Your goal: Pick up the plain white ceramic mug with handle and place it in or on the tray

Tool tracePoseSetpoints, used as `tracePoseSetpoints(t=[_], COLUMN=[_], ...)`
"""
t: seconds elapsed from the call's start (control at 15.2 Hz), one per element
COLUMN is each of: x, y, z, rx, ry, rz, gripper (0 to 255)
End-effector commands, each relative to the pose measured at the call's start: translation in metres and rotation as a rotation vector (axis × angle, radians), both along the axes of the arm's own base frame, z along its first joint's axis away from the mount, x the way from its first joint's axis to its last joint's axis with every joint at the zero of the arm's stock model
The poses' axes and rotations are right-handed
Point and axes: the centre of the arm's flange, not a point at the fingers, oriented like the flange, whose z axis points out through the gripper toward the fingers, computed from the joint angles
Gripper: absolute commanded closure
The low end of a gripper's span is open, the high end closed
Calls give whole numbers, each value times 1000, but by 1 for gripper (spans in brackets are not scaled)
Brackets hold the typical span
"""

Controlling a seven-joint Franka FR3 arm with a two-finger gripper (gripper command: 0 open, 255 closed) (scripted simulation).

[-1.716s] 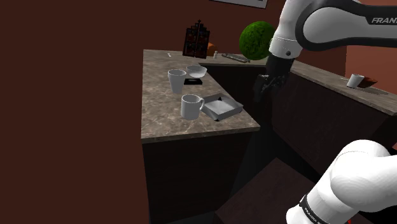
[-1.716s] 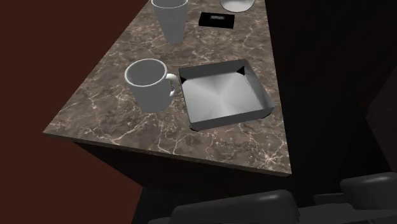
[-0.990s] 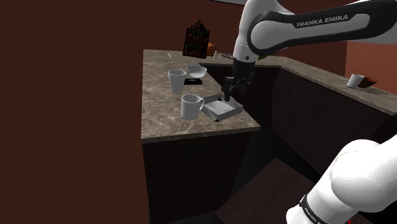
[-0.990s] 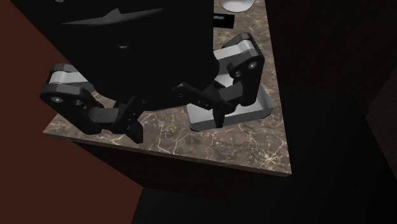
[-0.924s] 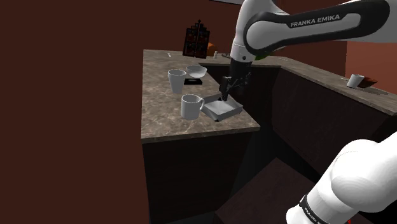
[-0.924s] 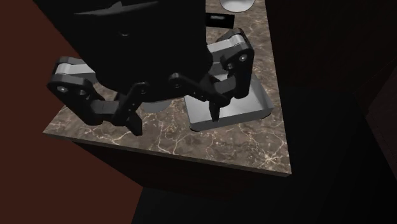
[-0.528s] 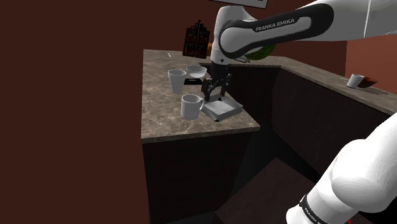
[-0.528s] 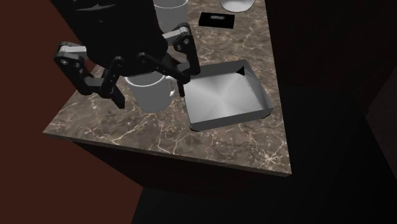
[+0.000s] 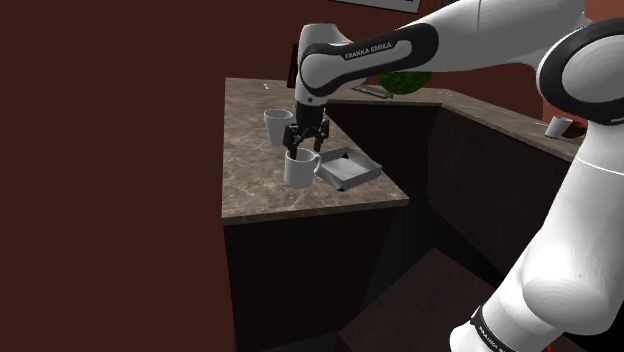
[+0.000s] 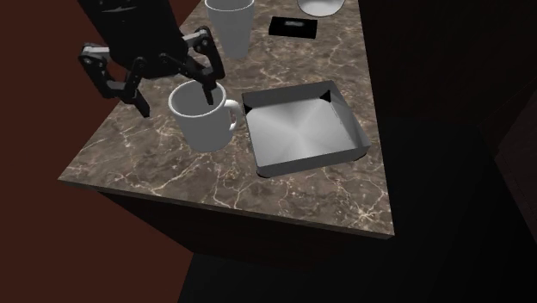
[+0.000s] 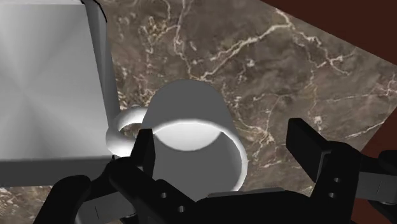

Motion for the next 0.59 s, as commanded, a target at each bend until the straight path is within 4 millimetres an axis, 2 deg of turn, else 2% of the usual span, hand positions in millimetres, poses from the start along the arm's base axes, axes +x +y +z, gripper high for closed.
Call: tracePoseSetpoints(t=[0.0, 0.13, 0.2, 0.53], x=[23, 46, 47, 48], y=[10, 20, 21, 21], z=[-10, -19, -19, -45], rx=[7, 13, 13, 13], ry=[4, 9, 9, 9], rz=[10, 21, 21, 21], gripper=[0, 0, 0, 0])
